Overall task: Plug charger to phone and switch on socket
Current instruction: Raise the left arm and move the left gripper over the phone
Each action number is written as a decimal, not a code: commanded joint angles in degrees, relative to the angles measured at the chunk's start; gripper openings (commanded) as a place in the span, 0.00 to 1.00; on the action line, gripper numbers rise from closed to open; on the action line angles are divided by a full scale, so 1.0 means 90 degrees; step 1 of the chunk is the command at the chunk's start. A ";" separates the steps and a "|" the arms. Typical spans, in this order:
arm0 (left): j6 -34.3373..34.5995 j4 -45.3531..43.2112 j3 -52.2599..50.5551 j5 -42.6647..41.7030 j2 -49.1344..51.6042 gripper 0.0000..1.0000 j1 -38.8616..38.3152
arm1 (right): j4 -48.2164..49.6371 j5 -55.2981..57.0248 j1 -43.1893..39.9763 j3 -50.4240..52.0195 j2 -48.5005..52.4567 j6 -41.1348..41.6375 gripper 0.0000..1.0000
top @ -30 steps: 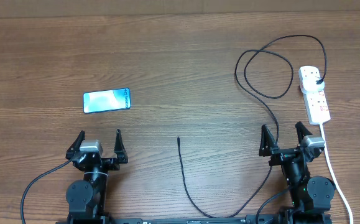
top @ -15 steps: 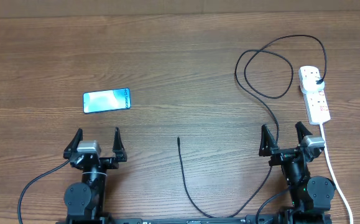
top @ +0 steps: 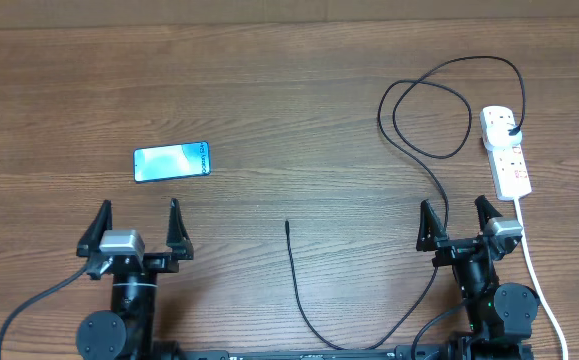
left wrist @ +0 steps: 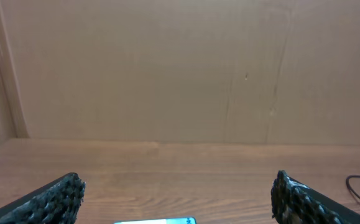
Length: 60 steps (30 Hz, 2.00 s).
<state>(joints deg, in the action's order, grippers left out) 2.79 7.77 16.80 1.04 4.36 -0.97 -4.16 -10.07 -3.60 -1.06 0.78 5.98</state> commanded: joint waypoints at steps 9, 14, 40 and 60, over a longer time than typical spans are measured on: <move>-0.0168 0.0806 0.2261 -0.0085 0.2322 0.99 0.0068 | 0.0019 0.0066 0.0061 0.0068 -0.0068 0.0002 1.00; -0.0168 0.1705 0.3512 -0.0124 0.3424 1.00 0.0068 | 0.0019 0.0066 0.0061 0.0068 -0.0068 0.0002 1.00; 0.0070 0.6649 0.9313 -0.0957 0.9007 1.00 0.0063 | 0.0019 0.0066 0.0061 0.0068 -0.0068 0.0002 1.00; 0.1841 0.7072 0.9318 -0.1083 0.9838 0.99 0.0070 | 0.0019 0.0066 0.0061 0.0068 -0.0068 0.0002 1.00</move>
<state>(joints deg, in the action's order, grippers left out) 11.86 71.90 99.04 -9.37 92.44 -0.95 -4.12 -10.04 -3.33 -1.06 0.73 5.98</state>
